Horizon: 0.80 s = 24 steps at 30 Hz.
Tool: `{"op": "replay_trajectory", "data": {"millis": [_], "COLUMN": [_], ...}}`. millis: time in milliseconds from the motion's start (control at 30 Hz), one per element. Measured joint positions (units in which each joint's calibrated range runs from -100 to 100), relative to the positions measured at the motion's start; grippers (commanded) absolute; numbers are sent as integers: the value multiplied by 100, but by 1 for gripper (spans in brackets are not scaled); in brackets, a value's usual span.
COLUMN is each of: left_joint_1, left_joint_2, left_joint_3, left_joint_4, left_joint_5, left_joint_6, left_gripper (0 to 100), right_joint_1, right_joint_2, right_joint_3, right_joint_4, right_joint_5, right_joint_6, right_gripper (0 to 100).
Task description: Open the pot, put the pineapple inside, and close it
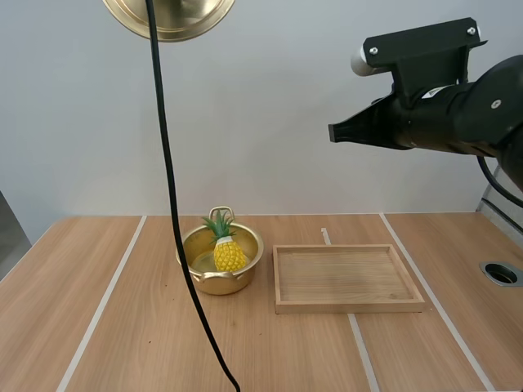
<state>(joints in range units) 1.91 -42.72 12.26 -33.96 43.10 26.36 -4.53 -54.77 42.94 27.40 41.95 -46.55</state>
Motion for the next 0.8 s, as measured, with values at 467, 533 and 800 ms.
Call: {"op": "replay_trajectory", "data": {"millis": [467, 533, 800], "left_joint_1": [0, 0, 0], "left_joint_2": [0, 0, 0], "left_joint_3": [0, 0, -13], "left_joint_4": [0, 0, 0], "left_joint_5": [0, 0, 203], "left_joint_6": [0, 0, -83], "left_gripper": [0, 0, 0], "right_joint_1": [0, 0, 0], "right_joint_2": [-1180, -1261, -1296], "right_joint_3": [0, 0, 0], "right_joint_4": [-776, -804, -813], "right_joint_5": [400, 400, 415], "right_joint_6": [729, 729, 1048], "right_gripper": [0, 0, 0]}}
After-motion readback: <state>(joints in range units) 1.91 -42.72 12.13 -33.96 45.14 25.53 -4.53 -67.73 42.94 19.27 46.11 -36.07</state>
